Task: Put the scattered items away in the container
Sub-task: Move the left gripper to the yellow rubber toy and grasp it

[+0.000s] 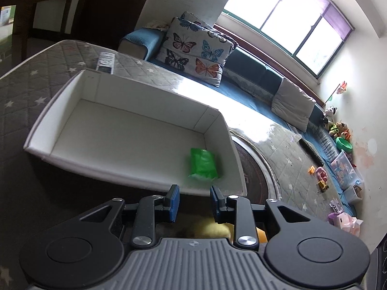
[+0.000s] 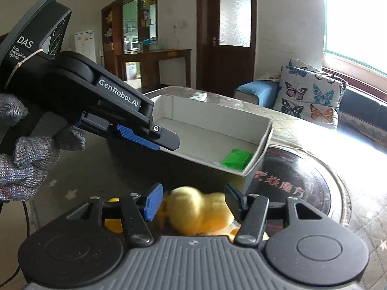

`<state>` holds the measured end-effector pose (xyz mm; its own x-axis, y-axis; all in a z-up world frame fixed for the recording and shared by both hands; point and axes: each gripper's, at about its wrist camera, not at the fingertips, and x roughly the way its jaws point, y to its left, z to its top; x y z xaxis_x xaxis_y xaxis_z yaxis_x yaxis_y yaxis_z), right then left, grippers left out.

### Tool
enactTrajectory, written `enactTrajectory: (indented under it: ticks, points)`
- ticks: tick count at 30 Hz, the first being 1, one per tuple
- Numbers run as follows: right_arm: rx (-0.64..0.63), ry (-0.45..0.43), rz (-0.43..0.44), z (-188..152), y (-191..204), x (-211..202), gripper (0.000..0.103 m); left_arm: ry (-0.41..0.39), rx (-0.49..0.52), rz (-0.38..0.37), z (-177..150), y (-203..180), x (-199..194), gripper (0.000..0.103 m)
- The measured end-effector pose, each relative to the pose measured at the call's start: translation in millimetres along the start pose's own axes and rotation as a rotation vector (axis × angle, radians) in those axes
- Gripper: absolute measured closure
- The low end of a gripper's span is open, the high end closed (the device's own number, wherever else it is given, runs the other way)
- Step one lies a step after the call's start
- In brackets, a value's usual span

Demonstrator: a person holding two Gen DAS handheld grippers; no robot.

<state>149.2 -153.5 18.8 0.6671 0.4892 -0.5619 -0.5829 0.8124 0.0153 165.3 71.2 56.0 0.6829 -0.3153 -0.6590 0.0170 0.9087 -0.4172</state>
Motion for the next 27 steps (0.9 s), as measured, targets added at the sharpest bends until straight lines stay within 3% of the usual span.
enactTrajectory:
  ticks: [7,18,27]
  points:
    - [-0.043,0.003,0.052,-12,24,-7,0.038,-0.017,-0.002,0.035,-25,11,-21,0.073]
    - [-0.147,0.074,0.153,-29,65,19,0.037,-0.027,-0.133,0.083,-66,50,-52,0.073]
    - [-0.175,0.123,0.178,-34,79,43,0.036,0.013,-0.173,0.056,-84,63,-56,0.072]
